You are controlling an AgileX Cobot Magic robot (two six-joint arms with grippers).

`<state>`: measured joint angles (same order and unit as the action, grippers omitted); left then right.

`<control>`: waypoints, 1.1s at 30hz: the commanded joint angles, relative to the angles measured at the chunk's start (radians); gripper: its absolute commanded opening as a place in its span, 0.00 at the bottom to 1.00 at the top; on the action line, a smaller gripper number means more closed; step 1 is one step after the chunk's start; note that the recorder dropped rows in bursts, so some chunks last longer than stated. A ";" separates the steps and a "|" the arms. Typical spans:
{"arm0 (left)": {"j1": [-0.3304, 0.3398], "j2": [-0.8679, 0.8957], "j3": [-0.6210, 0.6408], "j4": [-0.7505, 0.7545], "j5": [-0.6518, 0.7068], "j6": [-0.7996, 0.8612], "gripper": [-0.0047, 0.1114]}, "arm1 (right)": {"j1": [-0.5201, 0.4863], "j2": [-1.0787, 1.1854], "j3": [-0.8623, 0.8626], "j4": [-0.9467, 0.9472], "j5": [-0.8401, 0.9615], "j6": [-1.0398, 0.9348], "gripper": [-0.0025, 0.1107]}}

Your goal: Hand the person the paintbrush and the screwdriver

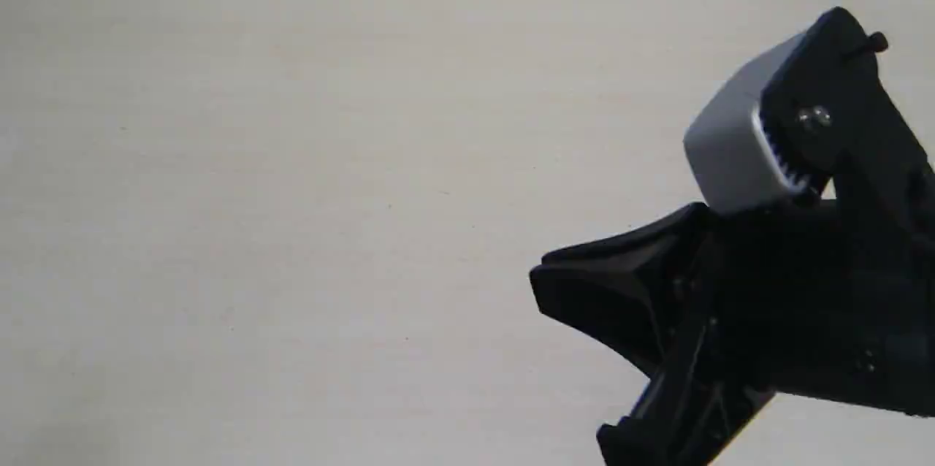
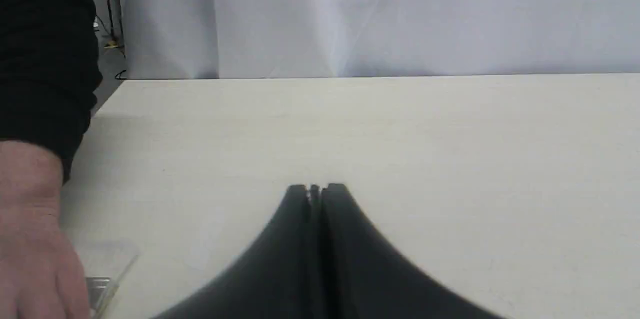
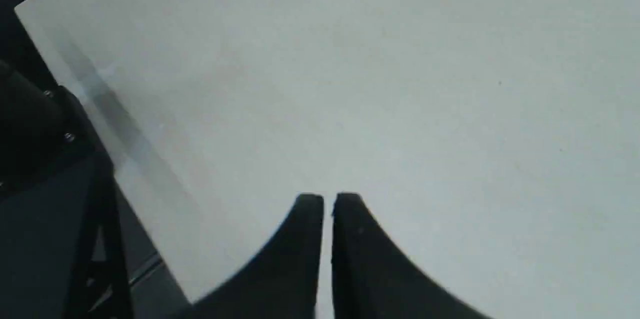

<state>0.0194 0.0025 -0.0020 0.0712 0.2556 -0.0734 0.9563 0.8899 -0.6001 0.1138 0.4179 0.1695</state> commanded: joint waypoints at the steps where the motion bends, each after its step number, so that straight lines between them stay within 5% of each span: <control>1: -0.008 -0.002 0.002 0.000 -0.006 -0.002 0.04 | 0.000 -0.019 0.008 0.032 0.038 0.003 0.06; 22: -0.008 -0.002 0.002 -0.004 -0.006 -0.002 0.04 | -0.005 -0.080 0.008 -0.142 -0.101 -0.001 0.06; 33: -0.008 -0.002 0.002 -0.004 -0.006 -0.002 0.04 | -0.286 -0.313 0.247 -0.129 -0.351 -0.001 0.06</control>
<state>0.0194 0.0025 -0.0020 0.0712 0.2556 -0.0734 0.7075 0.6074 -0.3888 -0.0206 0.1201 0.1713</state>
